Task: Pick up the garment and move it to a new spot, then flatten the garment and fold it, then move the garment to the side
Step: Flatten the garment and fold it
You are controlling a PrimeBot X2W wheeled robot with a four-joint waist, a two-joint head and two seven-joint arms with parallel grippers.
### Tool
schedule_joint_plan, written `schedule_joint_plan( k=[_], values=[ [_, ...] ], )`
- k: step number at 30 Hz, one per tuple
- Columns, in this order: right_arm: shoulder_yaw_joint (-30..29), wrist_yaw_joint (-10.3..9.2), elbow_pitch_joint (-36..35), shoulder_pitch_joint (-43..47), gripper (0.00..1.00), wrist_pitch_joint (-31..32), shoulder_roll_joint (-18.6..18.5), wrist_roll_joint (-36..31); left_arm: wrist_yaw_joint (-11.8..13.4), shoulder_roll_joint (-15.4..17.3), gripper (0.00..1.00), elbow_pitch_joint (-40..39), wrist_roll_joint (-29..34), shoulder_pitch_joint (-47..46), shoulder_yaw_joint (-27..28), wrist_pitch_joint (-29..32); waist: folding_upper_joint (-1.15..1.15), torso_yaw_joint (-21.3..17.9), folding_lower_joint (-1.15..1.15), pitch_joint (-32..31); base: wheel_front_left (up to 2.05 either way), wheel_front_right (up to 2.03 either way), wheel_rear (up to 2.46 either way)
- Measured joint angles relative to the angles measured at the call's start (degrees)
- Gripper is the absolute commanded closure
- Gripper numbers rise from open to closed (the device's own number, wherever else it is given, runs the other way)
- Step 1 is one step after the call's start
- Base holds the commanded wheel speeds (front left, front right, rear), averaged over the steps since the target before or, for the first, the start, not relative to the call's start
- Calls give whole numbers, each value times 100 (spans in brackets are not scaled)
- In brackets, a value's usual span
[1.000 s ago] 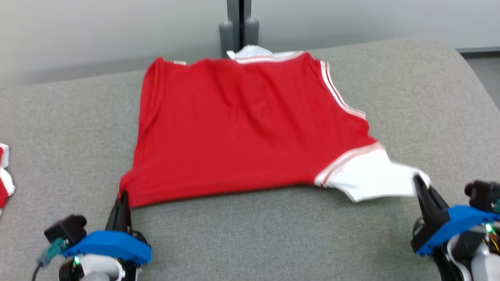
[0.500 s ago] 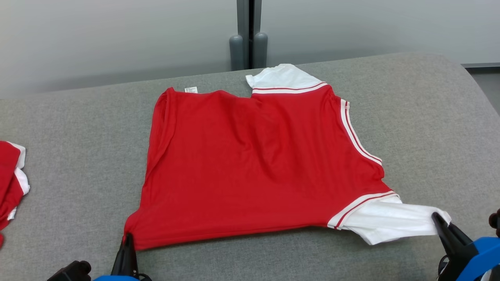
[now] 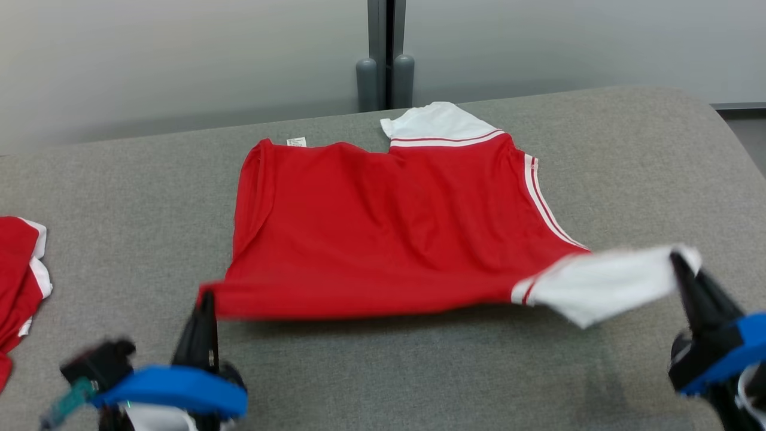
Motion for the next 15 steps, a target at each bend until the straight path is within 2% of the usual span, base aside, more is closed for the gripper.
schedule_joint_plan(
  k=[1, 3, 6, 15],
  values=[
    [67, 0, -162, -439, 100, -103, -2, -221, -93, 220, 100, -152, 78, -470, -56, 218, 0, 11, 0, -27, 0, 0, 0],
    [199, 0, -260, -925, 100, -177, -27, -477, -165, 447, 100, -249, 135, -978, -53, 430, 0, 12, 1, -62, 0, 0, 0],
    [471, 0, -263, -1685, 100, -230, -320, -584, -260, 755, 100, -387, 212, -1705, -35, 776, 0, -22, 0, -114, 0, 0, 0],
    [1035, 0, -131, -3589, 100, -240, -1214, -520, -363, 1159, 100, -976, -45, -3286, -48, 1895, 0, -126, 0, -75, 0, 0, 0]
  ],
)
